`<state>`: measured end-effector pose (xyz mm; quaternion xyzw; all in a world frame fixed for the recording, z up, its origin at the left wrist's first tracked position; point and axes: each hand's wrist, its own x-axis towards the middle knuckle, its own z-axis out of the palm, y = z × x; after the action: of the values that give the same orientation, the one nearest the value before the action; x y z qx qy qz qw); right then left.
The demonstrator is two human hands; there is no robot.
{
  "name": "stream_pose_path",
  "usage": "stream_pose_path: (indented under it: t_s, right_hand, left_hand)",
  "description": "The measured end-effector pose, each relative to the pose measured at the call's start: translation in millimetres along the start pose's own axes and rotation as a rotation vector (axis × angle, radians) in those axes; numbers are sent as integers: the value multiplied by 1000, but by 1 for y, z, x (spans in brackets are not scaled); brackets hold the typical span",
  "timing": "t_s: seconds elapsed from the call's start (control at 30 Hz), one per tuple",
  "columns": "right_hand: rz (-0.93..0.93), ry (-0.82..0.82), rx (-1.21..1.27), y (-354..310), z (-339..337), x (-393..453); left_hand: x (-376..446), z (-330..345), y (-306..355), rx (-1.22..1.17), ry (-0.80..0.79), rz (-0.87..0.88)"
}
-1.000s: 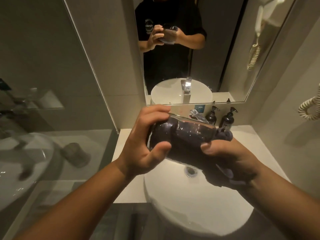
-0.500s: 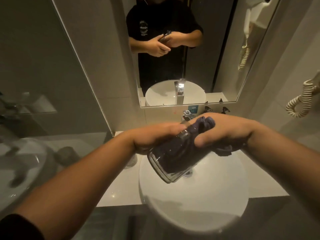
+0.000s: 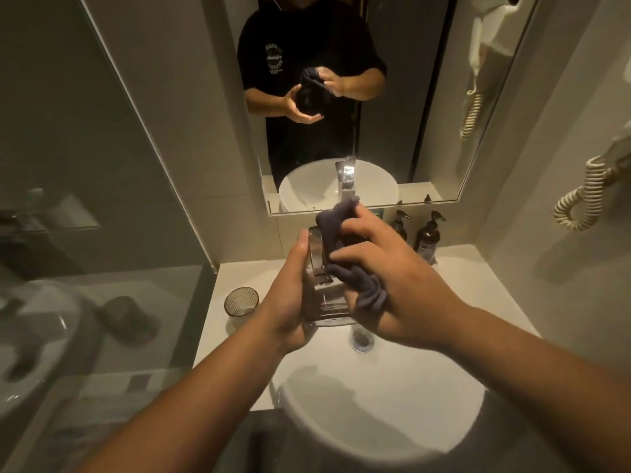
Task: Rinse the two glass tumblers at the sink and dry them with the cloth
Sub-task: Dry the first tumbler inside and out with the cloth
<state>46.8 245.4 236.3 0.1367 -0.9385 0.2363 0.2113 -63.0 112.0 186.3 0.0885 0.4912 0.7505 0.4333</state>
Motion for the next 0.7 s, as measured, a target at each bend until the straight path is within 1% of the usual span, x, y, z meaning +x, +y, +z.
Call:
stream_pose_path:
  t_s: [0.1,0.2,0.3,0.47,0.63,0.7]
  right_hand:
    - [43,-51,4,-2,4,5]
    - [-44,-86,-93,0,-2,11]
    - [-83,-61,-125,0,-7,14]
    - [-144,53,-118,-4,6,4]
    - [-88,185,-67,-4,31,-19]
    - [-99,237,-46,-11,41,-25]
  left_hand:
    - [2,-4,1,46,41,48]
    - [-3,-1,7,84,57,80]
    - [-5,2,11,66,62,77]
    - [-4,-4,12,-8,56,87]
    - [0,-5,8,-45,88,90]
    - [3,-6,9,-67,66,95]
